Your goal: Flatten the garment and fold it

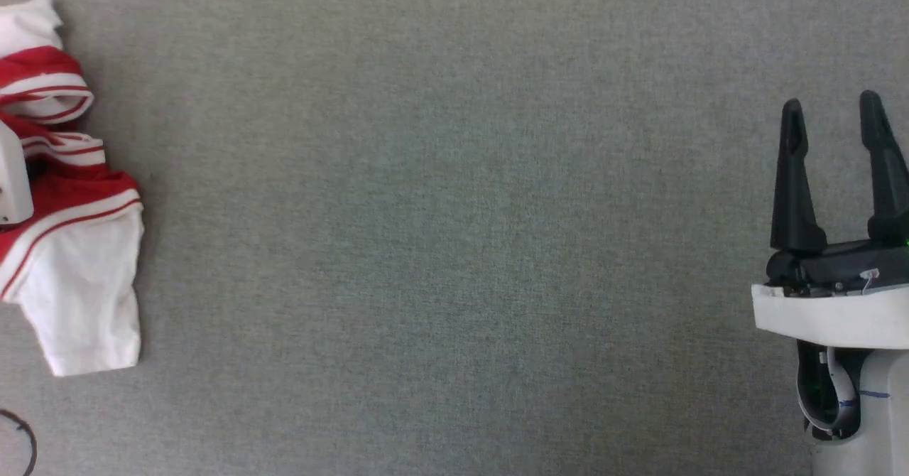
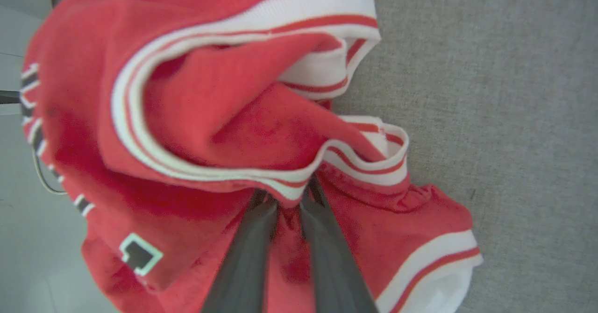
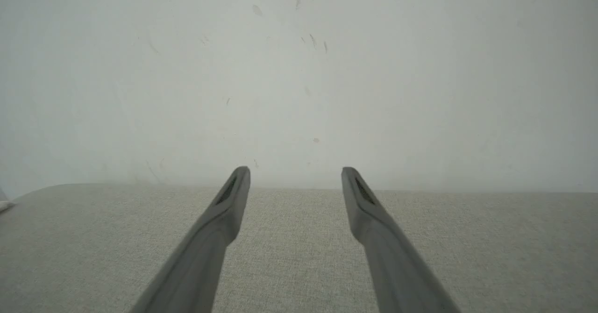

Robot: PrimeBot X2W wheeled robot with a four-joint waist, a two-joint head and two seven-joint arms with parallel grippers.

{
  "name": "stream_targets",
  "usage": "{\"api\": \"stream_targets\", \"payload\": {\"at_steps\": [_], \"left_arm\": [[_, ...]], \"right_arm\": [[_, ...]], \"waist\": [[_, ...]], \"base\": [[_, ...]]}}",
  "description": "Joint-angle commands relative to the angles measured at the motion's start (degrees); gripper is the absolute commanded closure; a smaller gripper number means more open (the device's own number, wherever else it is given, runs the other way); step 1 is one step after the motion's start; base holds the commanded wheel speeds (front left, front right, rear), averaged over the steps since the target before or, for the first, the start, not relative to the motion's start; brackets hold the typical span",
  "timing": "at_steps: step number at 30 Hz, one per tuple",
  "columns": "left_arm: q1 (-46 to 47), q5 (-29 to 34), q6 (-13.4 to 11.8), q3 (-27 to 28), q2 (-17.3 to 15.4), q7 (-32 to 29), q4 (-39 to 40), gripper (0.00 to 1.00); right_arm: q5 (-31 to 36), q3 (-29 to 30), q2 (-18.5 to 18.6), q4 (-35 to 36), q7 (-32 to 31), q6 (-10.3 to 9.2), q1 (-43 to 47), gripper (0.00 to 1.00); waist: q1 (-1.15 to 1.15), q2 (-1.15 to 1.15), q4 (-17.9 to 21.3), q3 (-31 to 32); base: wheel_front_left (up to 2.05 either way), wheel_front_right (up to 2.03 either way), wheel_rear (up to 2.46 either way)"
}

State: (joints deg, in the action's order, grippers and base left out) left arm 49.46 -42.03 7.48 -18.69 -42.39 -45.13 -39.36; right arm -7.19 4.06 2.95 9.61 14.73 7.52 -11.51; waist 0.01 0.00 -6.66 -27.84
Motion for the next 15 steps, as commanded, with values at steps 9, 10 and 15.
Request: {"api": "stream_targets", "payload": {"at_steps": [9, 10, 15], "left_arm": [[3.67, -1.67, 0.01, -8.97, -5.38, 5.72, 11.93, 1.00], [4.31, -1.93, 0.01, -10.40, -5.70, 5.82, 13.77, 1.00], [7.94, -2.59, 0.01, -16.98, -5.58, 6.49, 22.71, 1.00]], "right_arm": [[-2.51, 1.22, -0.07, -1.61, 0.27, -0.03, 4.48, 0.00], [-2.73, 1.40, -0.07, -1.76, 0.27, -0.03, 4.95, 0.00], [-3.82, 1.60, -0.07, -2.31, 0.27, -0.03, 6.71, 0.00]], "waist": [[-0.01, 0.00, -1.00, 13.07], [-0.01, 0.00, -0.89, 13.90], [-0.01, 0.00, 0.89, 17.24]], "base": [[0.00, 0.00, 0.00], [0.00, 0.00, 0.00], [0.00, 0.00, 0.00]]}}
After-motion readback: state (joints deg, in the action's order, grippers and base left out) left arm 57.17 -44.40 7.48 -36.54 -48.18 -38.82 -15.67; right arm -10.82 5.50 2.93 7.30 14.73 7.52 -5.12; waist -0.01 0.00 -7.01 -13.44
